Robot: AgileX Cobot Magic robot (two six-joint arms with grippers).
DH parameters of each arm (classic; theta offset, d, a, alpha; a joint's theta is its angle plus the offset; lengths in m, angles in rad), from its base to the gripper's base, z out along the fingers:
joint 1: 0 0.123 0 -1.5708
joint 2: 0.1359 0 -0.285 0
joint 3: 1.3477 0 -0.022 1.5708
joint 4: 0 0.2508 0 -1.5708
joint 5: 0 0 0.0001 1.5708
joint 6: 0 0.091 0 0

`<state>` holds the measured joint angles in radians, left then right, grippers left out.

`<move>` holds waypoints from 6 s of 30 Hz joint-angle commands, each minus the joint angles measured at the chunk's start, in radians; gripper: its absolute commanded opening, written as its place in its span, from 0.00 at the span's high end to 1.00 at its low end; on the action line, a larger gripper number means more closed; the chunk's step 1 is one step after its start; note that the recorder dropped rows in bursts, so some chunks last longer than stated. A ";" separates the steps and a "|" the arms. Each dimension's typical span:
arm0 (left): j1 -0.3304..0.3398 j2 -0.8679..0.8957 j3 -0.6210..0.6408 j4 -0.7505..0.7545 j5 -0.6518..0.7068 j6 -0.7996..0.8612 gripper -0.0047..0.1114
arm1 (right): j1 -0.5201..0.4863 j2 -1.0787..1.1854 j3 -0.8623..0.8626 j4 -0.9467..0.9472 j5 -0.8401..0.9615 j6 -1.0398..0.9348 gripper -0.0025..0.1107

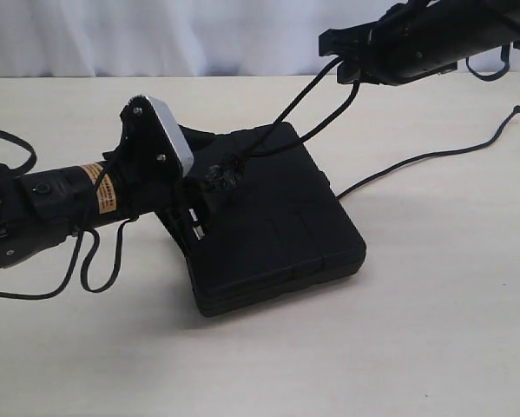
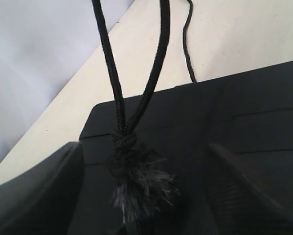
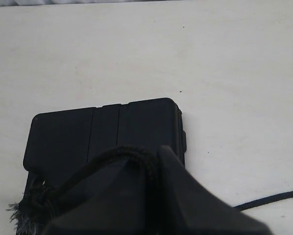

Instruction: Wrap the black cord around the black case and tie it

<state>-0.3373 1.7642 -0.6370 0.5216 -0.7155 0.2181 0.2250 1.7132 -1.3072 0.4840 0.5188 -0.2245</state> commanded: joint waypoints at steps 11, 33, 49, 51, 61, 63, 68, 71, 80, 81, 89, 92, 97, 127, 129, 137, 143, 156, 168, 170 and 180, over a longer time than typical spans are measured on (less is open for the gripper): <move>0.000 0.229 -0.193 0.016 -0.042 -0.123 0.39 | 0.000 -0.010 -0.005 0.005 -0.015 -0.051 0.94; 0.000 0.268 -0.227 0.005 -0.074 -0.170 0.96 | -0.044 -0.016 -0.082 -0.001 0.127 -0.052 0.42; 0.000 0.268 -0.227 0.008 -0.084 -0.162 0.96 | -0.387 0.091 -0.215 -0.529 0.334 0.349 0.42; 0.000 0.268 -0.227 0.008 -0.096 -0.162 0.96 | -0.398 0.145 -0.215 -0.551 0.314 0.370 0.42; 0.000 0.268 -0.227 0.207 -0.106 -0.118 0.96 | -0.402 0.494 -0.471 -0.612 0.375 0.477 0.52; 0.000 0.268 -0.227 0.207 -0.106 -0.118 0.96 | -0.402 0.536 -0.514 -0.647 0.366 0.539 0.52; 0.000 0.268 -0.227 0.204 -0.106 -0.118 0.96 | -0.402 0.649 -0.609 -0.766 0.366 0.689 0.52; 0.000 0.268 -0.227 0.204 -0.106 -0.118 0.96 | -0.402 0.690 -0.647 -0.711 0.334 0.692 0.52; 0.000 0.268 -0.227 0.200 -0.106 -0.118 0.96 | -0.400 0.743 -0.647 -0.666 0.282 0.745 0.52; 0.000 0.268 -0.227 0.200 -0.108 -0.118 0.96 | -0.398 0.747 -0.647 -0.648 0.274 0.745 0.52; 0.000 0.268 -0.227 0.200 -0.110 -0.118 0.96 | -0.398 0.729 -0.647 -0.539 0.330 0.557 0.94; 0.000 0.268 -0.227 0.199 -0.110 -0.163 0.96 | -0.398 0.681 -0.611 -0.539 0.341 0.469 0.94; 0.012 0.268 -0.227 0.199 -0.112 -0.218 0.96 | -0.398 0.517 -0.415 -0.498 0.203 0.304 0.94; 0.211 0.254 -0.412 0.892 -0.162 -1.351 0.96 | -0.315 0.051 0.472 1.185 0.199 -1.891 0.94; 0.211 0.254 -0.412 0.865 -0.117 -1.365 0.96 | -0.315 0.051 0.472 1.163 0.199 -1.891 0.94; 0.213 0.254 -0.412 0.835 -0.104 -1.368 0.96 | -0.315 0.051 0.472 1.156 0.240 -1.891 0.94; 0.209 0.282 -0.412 0.879 -0.210 -1.368 0.96 | -0.315 0.051 0.472 1.222 0.310 -1.891 0.94; 0.209 0.285 -0.412 0.959 -0.344 -1.366 0.96 | -0.315 0.053 0.472 1.239 0.410 -1.891 0.94; 0.209 0.285 -0.412 0.982 -0.277 -1.239 0.72 | -0.198 0.053 0.452 1.260 0.394 -1.891 0.94; 0.209 0.285 -0.412 0.953 -0.213 -1.239 0.54 | -0.198 0.053 0.452 1.260 0.394 -1.891 0.94; 0.211 0.271 -0.412 0.867 -0.363 -1.206 0.34 | -0.198 0.053 0.452 1.260 0.394 -1.891 0.94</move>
<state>-0.1284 2.0552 -1.0436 1.4354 -1.0135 -0.9968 0.0249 1.7723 -0.8512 1.7408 0.9087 -2.0832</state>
